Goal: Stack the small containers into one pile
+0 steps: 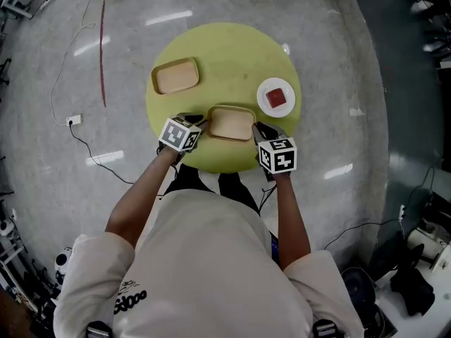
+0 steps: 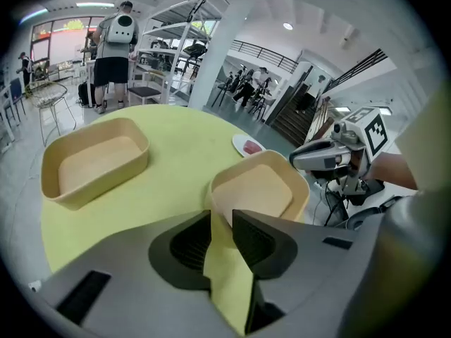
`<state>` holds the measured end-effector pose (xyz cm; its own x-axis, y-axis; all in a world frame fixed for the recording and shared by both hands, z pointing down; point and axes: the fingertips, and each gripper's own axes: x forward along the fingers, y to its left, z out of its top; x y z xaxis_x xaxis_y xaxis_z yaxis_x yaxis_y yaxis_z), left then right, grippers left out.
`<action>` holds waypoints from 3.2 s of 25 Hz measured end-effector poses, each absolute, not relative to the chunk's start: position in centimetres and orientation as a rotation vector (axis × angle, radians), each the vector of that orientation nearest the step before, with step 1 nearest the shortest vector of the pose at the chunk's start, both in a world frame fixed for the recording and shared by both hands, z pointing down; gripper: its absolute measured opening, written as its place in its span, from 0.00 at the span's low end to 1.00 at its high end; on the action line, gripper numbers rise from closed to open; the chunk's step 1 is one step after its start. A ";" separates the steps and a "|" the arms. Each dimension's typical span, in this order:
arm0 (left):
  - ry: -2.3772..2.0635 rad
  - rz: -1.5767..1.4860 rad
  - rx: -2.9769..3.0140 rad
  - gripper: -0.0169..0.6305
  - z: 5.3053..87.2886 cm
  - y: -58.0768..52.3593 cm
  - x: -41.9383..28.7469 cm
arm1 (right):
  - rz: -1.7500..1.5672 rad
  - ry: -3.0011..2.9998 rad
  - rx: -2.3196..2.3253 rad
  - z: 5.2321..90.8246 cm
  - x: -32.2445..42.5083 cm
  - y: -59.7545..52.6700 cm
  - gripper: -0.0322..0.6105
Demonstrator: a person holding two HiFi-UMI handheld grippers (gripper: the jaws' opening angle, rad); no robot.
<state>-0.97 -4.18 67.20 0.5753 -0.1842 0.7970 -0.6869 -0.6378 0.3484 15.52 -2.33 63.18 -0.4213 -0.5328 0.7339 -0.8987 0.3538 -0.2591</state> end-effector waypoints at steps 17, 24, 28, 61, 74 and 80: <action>-0.671 0.943 2.149 0.07 66.8 -4.2 -0.8 | 0.941 -2.052 1.230 65.5 15.6 -2.1 0.13; -0.654 0.935 2.145 0.07 66.9 -4.2 -0.7 | 0.950 -2.009 1.209 67.1 15.8 -2.1 0.13; -0.641 0.936 2.151 0.07 67.0 -4.3 -0.8 | 0.972 -2.011 1.212 67.5 15.7 -2.2 0.14; -1.223 0.519 2.118 0.06 58.0 -14.8 -16.1 | 0.589 -2.267 1.160 56.1 5.5 -15.3 0.08; -1.122 0.570 2.013 0.22 65.4 -15.9 -19.0 | 0.793 -2.142 0.962 64.2 -1.3 -18.1 0.21; -1.049 0.603 2.019 0.23 67.0 -17.5 -18.8 | 0.884 -2.103 0.973 66.4 -2.2 -19.6 0.27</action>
